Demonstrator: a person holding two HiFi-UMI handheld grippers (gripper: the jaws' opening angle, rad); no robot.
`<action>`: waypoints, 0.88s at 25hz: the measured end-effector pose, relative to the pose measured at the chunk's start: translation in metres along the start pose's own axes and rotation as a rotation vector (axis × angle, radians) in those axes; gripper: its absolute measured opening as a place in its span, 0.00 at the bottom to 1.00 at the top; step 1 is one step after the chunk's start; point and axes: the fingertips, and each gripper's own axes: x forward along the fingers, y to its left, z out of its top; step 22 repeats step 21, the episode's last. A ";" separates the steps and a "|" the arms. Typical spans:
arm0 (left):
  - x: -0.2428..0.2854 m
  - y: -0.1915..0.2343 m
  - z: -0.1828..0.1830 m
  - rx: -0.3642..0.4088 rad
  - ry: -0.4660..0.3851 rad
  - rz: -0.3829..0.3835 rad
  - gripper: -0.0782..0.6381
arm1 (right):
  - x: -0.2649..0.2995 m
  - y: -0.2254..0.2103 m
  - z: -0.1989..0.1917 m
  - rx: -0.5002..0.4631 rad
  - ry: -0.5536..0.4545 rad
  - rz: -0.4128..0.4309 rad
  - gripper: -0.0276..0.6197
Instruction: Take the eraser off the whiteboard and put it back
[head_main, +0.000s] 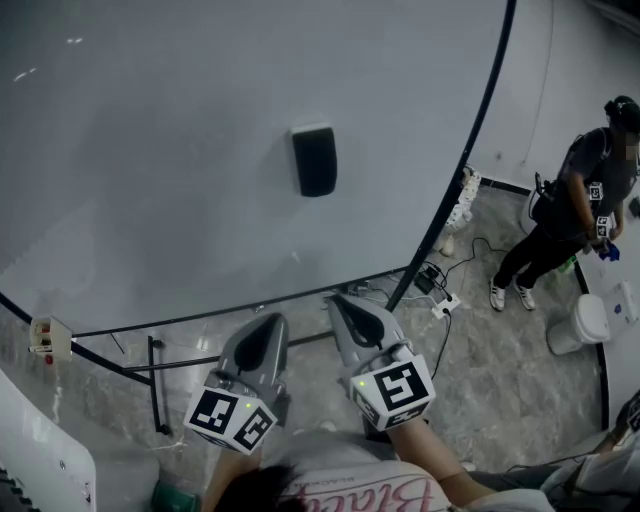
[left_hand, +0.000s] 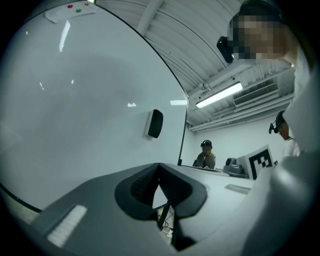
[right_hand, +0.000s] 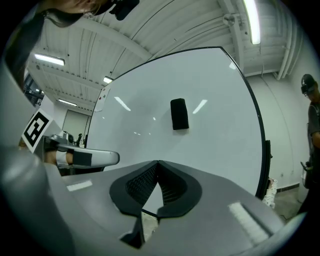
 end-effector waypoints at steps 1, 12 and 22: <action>0.000 0.000 0.000 -0.003 0.000 0.002 0.11 | -0.002 0.002 -0.003 -0.001 0.006 0.008 0.05; -0.001 -0.001 -0.002 -0.005 0.008 0.006 0.11 | -0.016 0.007 -0.009 0.004 0.017 0.030 0.05; 0.002 -0.005 -0.004 -0.004 0.009 0.006 0.11 | -0.017 0.008 -0.009 0.004 0.019 0.046 0.05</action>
